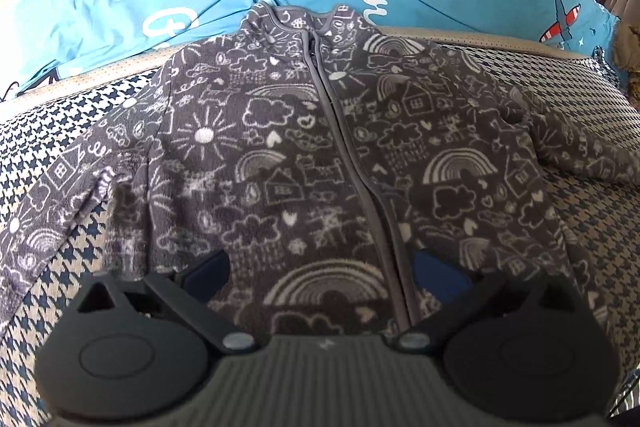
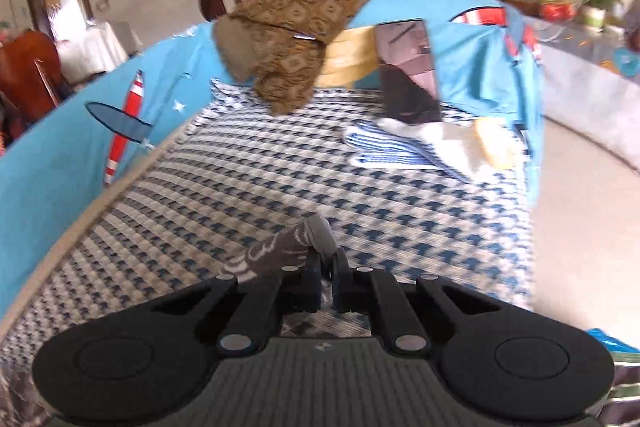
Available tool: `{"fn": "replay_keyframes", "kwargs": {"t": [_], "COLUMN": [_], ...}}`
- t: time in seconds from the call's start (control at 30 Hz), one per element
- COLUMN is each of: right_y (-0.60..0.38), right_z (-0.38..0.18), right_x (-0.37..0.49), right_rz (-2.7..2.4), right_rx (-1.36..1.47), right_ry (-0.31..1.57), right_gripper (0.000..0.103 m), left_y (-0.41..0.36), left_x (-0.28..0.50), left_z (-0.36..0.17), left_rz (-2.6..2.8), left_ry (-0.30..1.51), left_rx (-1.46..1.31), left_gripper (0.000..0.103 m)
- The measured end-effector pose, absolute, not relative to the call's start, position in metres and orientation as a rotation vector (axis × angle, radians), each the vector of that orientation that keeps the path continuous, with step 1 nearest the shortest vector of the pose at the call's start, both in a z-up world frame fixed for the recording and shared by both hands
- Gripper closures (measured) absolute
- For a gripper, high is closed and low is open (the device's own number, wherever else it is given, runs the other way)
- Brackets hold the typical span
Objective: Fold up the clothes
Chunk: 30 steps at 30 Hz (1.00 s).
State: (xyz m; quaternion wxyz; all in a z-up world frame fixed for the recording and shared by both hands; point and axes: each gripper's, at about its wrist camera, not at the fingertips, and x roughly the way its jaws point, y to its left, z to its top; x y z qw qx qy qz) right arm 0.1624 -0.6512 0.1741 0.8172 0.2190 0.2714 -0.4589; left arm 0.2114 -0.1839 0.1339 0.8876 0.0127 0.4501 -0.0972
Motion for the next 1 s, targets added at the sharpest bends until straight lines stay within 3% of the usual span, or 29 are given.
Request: {"fn": "replay_keyframes", "kwargs": {"t": [0.1,0.27,0.63,0.8,1.0], "right_y": [-0.644,-0.624,-0.556,-0.531,-0.519], "right_z": [0.174,0.188,0.171,0.16,0.146], "right_x": [0.159,0.149,0.216,0.241,0.265], "right_rz": [-1.034,-0.987,-0.459,-0.356,-0.315], "right_rx": [0.417,0.399,0.401,0.365,0.393], "right_ry": [0.648,0.538,0.612,0.619,0.653], "right_gripper": [0.093,0.086,0.086,0.077,0.075], "left_y": [-0.185,-0.185,-0.18,-0.177,-0.175], "left_x": [0.211,0.21,0.214,0.214,0.216], "left_z": [0.134,0.135,0.134,0.134,0.135], "left_rz": [-0.201,-0.204,-0.184,-0.18,-0.172], "left_ry": [0.935,0.926,0.938,0.937,0.939], "left_rx": [0.032,0.037,0.008,-0.005,-0.016], "left_gripper": [0.0,0.0,0.0,0.0,0.0]}}
